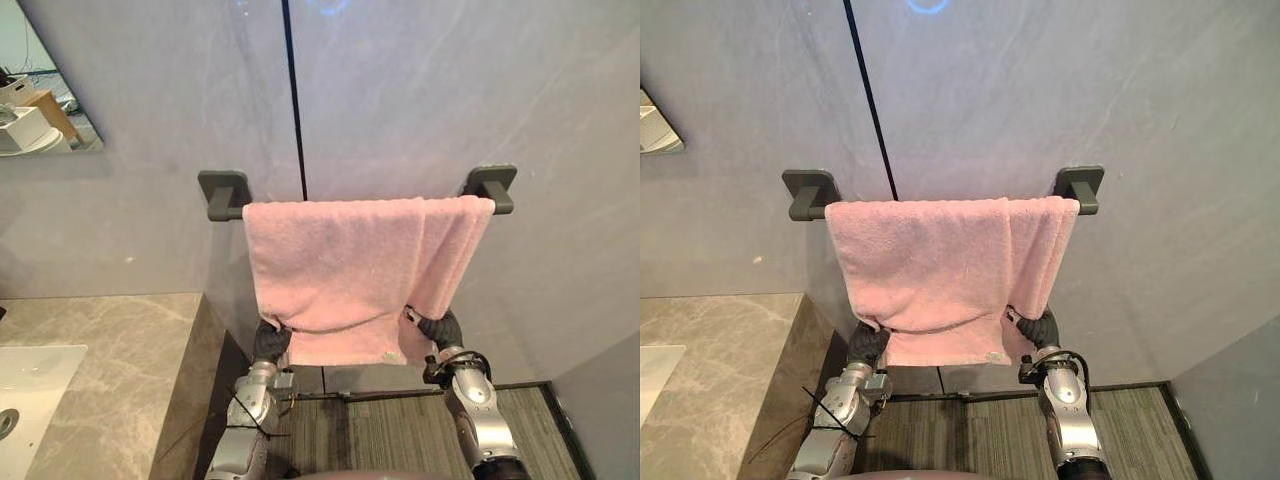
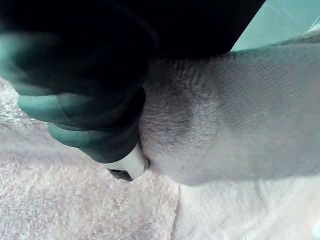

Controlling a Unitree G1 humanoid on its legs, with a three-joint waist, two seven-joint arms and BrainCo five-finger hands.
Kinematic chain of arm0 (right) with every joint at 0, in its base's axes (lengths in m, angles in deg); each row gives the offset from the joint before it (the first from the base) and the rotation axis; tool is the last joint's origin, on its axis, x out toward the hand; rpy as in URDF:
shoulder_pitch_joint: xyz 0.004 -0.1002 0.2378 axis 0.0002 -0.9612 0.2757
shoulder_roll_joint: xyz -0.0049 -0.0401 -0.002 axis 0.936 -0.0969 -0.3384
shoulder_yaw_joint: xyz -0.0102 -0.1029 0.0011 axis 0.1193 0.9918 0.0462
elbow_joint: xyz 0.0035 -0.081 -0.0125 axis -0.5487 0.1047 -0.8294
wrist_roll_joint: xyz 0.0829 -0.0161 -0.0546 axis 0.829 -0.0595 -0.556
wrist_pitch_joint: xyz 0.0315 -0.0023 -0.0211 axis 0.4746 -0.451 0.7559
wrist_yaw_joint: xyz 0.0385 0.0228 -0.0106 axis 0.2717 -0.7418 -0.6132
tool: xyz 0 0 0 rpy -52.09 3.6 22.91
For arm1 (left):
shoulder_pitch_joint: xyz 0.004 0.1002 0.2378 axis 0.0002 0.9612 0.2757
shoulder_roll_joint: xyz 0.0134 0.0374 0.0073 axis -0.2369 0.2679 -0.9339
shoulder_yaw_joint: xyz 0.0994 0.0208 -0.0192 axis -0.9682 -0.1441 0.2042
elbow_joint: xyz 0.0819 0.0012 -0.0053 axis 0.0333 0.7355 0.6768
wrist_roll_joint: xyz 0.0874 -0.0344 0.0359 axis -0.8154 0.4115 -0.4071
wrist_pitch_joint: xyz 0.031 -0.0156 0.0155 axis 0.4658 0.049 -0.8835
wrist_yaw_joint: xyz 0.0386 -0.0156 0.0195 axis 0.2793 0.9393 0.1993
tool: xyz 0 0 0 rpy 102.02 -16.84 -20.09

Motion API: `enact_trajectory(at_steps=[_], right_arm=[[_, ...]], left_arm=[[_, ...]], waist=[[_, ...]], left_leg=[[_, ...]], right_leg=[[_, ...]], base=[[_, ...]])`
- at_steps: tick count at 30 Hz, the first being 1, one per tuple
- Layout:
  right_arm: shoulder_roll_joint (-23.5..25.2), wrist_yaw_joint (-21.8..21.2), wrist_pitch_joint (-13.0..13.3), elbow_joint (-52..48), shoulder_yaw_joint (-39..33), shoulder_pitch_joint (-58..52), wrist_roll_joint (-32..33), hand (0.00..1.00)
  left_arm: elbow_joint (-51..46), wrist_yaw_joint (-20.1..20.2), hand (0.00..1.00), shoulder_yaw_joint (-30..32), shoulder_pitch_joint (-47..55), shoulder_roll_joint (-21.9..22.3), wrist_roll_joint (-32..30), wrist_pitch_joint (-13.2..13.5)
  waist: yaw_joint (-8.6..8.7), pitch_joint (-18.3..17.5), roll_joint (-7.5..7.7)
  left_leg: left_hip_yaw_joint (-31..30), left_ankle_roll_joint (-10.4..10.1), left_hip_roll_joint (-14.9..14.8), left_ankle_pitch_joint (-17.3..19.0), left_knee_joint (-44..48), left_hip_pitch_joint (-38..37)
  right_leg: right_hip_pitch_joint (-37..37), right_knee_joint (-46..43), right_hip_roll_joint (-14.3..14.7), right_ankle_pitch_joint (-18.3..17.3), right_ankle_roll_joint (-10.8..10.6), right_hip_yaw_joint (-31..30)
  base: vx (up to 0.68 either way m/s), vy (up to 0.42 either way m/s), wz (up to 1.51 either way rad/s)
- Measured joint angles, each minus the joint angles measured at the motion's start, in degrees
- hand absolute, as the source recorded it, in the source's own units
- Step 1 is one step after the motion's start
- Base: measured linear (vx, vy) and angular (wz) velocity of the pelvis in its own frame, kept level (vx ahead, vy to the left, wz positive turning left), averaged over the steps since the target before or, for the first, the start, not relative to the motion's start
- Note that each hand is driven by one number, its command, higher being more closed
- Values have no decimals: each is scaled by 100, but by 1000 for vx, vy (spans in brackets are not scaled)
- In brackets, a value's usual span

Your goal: Organize washtable

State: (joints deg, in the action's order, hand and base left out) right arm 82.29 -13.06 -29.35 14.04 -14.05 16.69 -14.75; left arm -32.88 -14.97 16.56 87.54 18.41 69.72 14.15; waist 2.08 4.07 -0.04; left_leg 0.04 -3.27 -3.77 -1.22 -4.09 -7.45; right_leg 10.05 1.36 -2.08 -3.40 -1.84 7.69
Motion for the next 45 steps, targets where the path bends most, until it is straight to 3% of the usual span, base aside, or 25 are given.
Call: enact_trajectory(at_steps=[10, 19, 23, 31, 34, 39, 42, 45], right_arm=[[133, 293, -103, 109, -268, -216, 21, 0], [368, 615, -276, 62, -869, -813, 113, 0], [461, 724, -417, -872, -1144, -1246, 119, 0], [511, 1012, -404, -2986, -1667, -1392, -22, 0], [524, 1075, -275, -3549, -1797, -1188, -32, 0], [427, 1025, 209, -4054, -1871, -467, 49, 0], [240, 707, 417, -4402, -1706, -194, 251, 0], [2, 310, 511, -4562, -1193, -98, 560, 0]], left_arm=[[0, -13, 0, 86, 80, -6, 105, -43], [337, -10, 0, 495, 365, 51, 1134, -223], [-244, -70, 0, 983, 635, 163, 1127, -263], [-2270, -378, 0, 1639, 792, 225, 893, -151], [-3093, -580, 0, 1833, 790, 225, 664, -22], [-4028, -758, 0, 2262, 589, 221, 433, 390], [-4499, -728, 0, 2272, 370, 208, 438, 633], [-4836, -512, 0, 1753, 327, 93, 654, 785]], waist=[[2, 17, 26], [13, 34, 15], [2, 41, 15], [-72, 42, 34], [-90, 39, 30], [-81, 35, 24], [-130, 25, -15], [-124, -7, -59]], left_leg=[[27, -2, -4, 2, -43, -63], [165, -3, -18, 17, -76, -171], [185, 11, -24, 102, -6, -152], [318, -15, -35, 315, 316, -128], [311, -10, -25, 320, 316, -131], [238, -4, 4, 324, 357, -181], [179, 7, 15, 342, 414, -196], [163, 9, 20, 341, 433, -202]], right_leg=[[56, 43, 4, 0, 0, -18], [60, -14, 1, -11, -6, -161], [5, -152, -13, -115, -30, -174], [-28, -440, -80, -319, -24, -172], [-28, -438, -90, -321, -26, -183], [61, -435, -103, -320, -27, -189], [115, -436, -98, -320, -27, -166], [116, -437, -87, -320, -27, -165]], base=[[0, 0, 0], [-32, -10, -8], [-20, -5, 0], [6, -7, -3], [-4, -4, -1], [-22, -5, 5], [-74, -18, 6], [-75, -17, 1]])
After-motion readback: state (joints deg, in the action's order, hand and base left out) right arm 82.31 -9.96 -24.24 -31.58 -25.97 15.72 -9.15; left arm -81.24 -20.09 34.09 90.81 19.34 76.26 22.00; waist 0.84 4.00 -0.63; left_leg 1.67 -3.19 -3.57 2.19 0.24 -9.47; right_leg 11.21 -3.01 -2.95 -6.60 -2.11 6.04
